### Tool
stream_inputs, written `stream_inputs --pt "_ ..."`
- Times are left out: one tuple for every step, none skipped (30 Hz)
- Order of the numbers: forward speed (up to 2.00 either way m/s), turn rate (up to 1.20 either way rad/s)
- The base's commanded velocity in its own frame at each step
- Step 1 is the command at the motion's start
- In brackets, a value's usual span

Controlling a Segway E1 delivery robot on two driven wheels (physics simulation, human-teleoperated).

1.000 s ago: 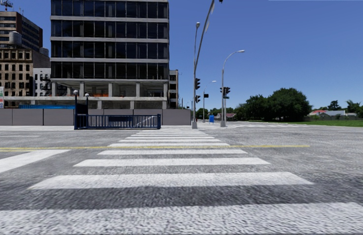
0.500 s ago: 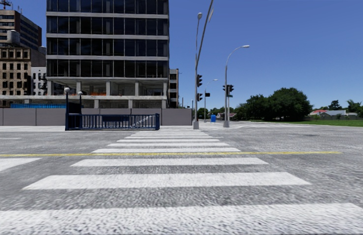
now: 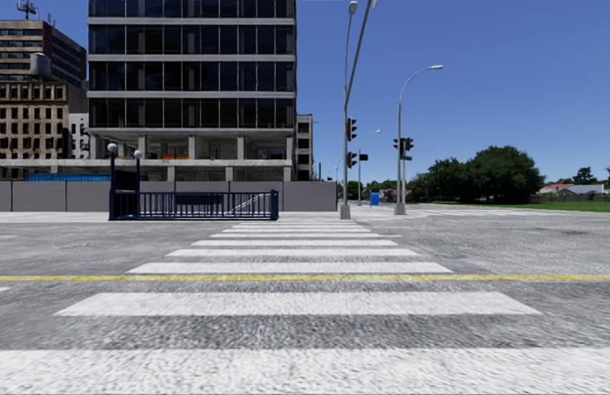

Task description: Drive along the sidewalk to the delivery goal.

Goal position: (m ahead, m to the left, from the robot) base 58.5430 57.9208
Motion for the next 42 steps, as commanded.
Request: stream_inputs --pt "2.00 0.00" --pt "2.00 0.00" --pt "2.00 0.00" --pt "2.00 0.00" --pt "2.00 0.00" --pt "2.00 0.00" --pt "2.00 0.00" --pt "2.00 0.00" --pt "2.00 0.00" --pt "2.00 0.00" --pt "2.00 0.00" --pt "2.00 0.00" --pt "2.00 0.00" --pt "2.00 0.00" --pt "2.00 0.00" --pt "2.00 0.00" --pt "2.00 0.00" --pt "2.00 0.00" --pt "2.00 0.00" --pt "2.00 0.00" --pt "2.00 0.00" --pt "2.00 0.00" --pt "2.00 0.00" --pt "2.00 0.00" --pt "2.00 0.00" --pt "2.00 0.00" --pt "2.00 0.00" --pt "2.00 -0.07" --pt "2.00 -0.07" --pt "2.00 -0.09" --pt "2.00 -0.09" --pt "2.00 -0.12" --pt "2.00 -0.16" --pt "2.00 -0.16" --pt "2.00 -0.19" --pt "2.00 -0.20" --pt "2.00 -0.20" --pt "2.00 -0.20" --pt "2.00 -0.20" --pt "2.00 -0.20" --pt "2.00 -0.20" --pt "2.00 0.00"
